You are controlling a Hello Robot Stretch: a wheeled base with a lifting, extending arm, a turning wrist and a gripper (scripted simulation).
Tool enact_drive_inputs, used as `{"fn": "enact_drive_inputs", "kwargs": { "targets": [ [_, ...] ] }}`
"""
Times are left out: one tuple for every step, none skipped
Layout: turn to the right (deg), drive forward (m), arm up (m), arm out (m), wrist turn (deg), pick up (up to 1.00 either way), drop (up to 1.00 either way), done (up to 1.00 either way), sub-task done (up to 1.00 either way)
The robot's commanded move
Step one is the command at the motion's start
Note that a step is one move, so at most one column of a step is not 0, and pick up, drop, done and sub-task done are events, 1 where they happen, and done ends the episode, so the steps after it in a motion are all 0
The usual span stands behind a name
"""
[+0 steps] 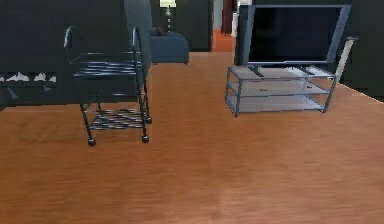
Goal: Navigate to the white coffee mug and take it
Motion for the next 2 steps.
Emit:
{"fn": "enact_drive_inputs", "kwargs": {
  "targets": [
    [0.0,1.0,0.0,0.0,0.0,0.0,0.0,0.0,0.0],
    [3.0,0.0,0.0,0.0,0.0,0.0,0.0,0.0,0.0]
  ]
}}
